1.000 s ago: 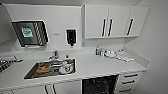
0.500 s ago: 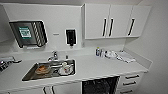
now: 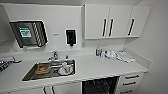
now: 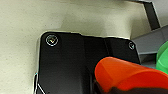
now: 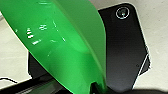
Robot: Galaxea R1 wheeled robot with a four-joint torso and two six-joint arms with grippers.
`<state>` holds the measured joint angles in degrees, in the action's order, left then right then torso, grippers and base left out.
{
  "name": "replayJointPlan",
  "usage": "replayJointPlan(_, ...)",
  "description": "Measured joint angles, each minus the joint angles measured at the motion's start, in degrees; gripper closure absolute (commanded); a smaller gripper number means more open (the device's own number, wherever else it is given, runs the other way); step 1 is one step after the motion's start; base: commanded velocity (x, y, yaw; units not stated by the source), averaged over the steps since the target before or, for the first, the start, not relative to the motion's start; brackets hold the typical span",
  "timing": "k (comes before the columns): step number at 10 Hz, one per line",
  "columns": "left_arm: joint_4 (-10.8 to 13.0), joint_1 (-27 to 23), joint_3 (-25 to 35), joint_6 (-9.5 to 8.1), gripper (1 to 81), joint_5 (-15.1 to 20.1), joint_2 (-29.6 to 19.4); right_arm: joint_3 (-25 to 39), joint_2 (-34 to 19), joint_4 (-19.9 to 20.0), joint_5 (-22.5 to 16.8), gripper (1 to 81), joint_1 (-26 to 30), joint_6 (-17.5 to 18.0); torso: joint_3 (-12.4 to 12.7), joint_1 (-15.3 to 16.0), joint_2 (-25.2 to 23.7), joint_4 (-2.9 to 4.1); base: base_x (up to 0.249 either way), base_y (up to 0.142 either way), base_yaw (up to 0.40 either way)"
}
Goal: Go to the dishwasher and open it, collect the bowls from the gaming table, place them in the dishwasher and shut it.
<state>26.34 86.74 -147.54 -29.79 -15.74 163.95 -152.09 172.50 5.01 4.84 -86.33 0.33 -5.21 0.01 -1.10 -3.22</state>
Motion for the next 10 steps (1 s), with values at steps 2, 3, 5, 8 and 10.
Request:
replayJointPlan(2, 0.0, 0.0, 4.2, 0.00, 81.1, -0.9, -2.9, 5.3, -2.9, 0.1, 0.1, 81.1, 0.1, 0.1, 0.0, 0.0, 0.0, 0.00, 0.000, 0.000, 0.000)
replayJointPlan(3, 0.0, 0.0, 6.8, 0.00, 81.1, -1.0, -4.7, 8.8, -4.8, 0.1, 0.1, 81.1, 0.3, 0.1, 0.0, 0.0, 0.0, 0.00, 0.000, 0.000, 0.000)
replayJointPlan(5, 0.0, 0.0, 12.4, -0.02, 81.1, -1.6, -8.5, 13.6, -8.4, 0.2, 0.0, 81.1, 0.5, 0.1, 0.0, 0.0, 0.0, 0.00, 0.000, 0.000, 0.000)
replayJointPlan(8, 0.0, -0.9, 20.1, -0.05, 81.1, -2.2, -15.4, 14.1, -9.1, 0.2, -0.4, 81.1, 0.8, 0.1, 0.0, 0.0, 0.0, 0.00, 0.000, 0.000, 0.000)
replayJointPlan(10, -0.1, -3.3, 27.1, -0.05, 81.1, -2.3, -20.2, 14.3, -8.9, 0.2, -0.3, 81.1, 1.0, 0.1, -0.4, 0.0, 0.0, 0.00, 0.000, 0.000, 0.000)
